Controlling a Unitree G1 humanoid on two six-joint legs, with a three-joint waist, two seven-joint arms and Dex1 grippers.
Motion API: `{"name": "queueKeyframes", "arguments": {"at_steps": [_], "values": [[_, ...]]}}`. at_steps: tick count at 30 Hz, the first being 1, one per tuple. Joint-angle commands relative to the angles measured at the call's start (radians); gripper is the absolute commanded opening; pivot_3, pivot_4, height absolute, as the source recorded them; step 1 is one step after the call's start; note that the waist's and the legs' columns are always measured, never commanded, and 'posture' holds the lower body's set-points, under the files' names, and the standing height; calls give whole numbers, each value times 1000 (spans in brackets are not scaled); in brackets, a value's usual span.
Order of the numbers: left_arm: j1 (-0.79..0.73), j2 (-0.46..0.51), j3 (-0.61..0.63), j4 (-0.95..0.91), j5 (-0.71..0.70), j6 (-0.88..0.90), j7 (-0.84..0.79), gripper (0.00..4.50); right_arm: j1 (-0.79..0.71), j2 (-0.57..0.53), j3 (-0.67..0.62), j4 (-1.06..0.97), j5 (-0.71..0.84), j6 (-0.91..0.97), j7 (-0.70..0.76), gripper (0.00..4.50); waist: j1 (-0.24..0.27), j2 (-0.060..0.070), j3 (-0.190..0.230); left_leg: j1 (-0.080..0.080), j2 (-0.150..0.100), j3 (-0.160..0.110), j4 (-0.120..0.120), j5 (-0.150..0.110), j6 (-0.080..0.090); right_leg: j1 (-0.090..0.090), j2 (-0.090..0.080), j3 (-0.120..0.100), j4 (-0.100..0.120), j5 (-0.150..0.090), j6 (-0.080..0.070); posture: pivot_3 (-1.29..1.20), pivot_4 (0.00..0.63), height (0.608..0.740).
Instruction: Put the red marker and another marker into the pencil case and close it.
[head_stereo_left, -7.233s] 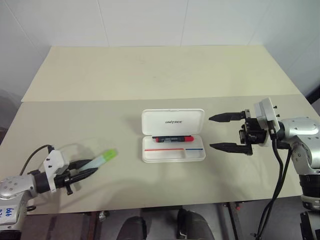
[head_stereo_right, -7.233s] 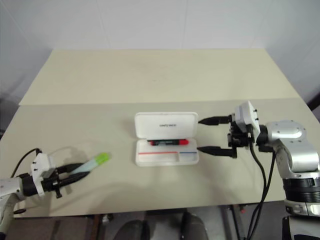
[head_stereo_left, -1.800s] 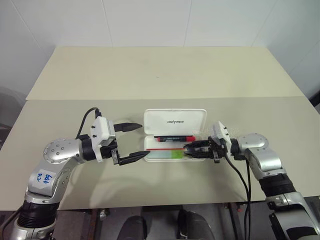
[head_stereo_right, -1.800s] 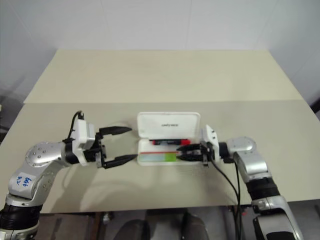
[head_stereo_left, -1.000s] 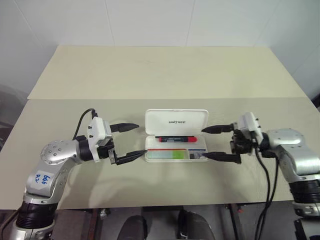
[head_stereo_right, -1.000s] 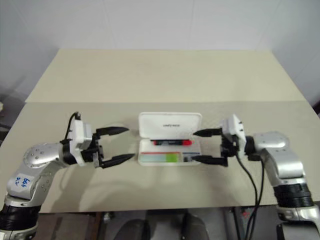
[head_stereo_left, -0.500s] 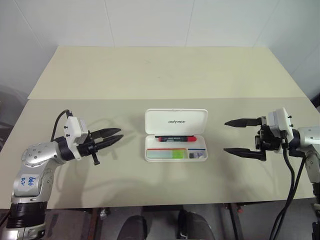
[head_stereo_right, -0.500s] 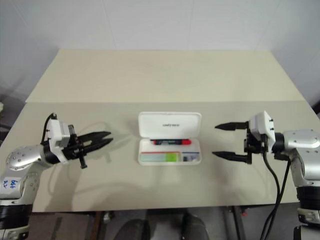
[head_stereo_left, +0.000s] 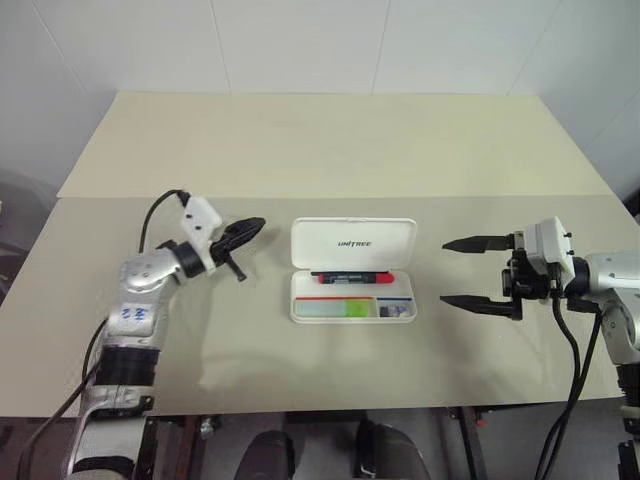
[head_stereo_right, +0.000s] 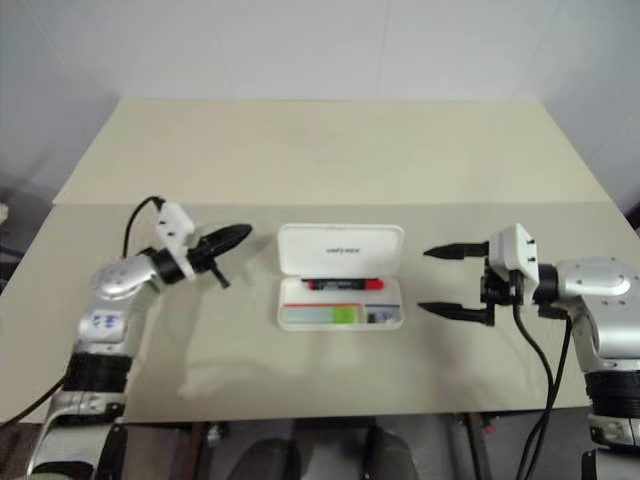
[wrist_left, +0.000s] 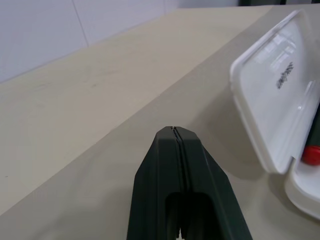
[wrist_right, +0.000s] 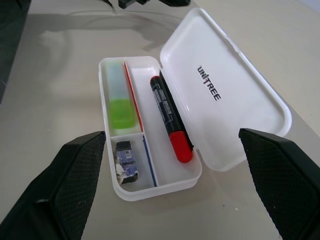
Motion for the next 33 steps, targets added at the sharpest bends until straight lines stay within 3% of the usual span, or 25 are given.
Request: {"name": "queueKeyframes", "arguments": {"at_steps": [1, 7, 14, 20, 27, 33], "values": [[-49, -29, -38, -10, -2, -32, -33, 20, -4, 8, -4, -31, 5, -13, -17, 4500, -1, 0, 0, 0, 0, 0, 0, 0, 0, 0, 0, 0, 0, 0, 0, 0, 150, 740], [-39, -37, -54, -80, -92, -30, -174, 20, 3, 14, 0, -40, 7, -14, -30, 4500, -3, 0, 0, 0, 0, 0, 0, 0, 0, 0, 0, -1, 0, 0, 0, 0, 150, 740], [13, 50, -89, -218, -151, 30, -353, 20, 14, 21, -3, -60, 19, -2, -51, 4500, -1, 0, 0, 0, 0, 0, 0, 0, 0, 0, 0, 0, -1, 0, 0, 0, 150, 740], [-2, 120, -222, -212, -20, -3, -437, 20, 10, 8, -39, -98, 70, 71, -94, 4500, 0, 0, 0, 0, 0, 0, 1, 0, 0, 0, 0, 0, -1, 0, 0, 0, 150, 740], [-33, 58, -318, -172, 45, 28, -412, 20, 41, -68, -85, -209, 165, 251, -102, 4500, 2, 0, 0, 0, 0, -1, 0, 0, 0, 0, 0, 0, -1, 0, 0, 0, 150, 740], [-60, 7, -372, -118, 118, 56, -366, 20, 121, -104, -98, -256, 146, 248, -91, 4500, 4, 0, 0, -1, 0, -1, 0, 0, 0, 1, 0, 0, -2, 0, 0, 0, 150, 740]]}}
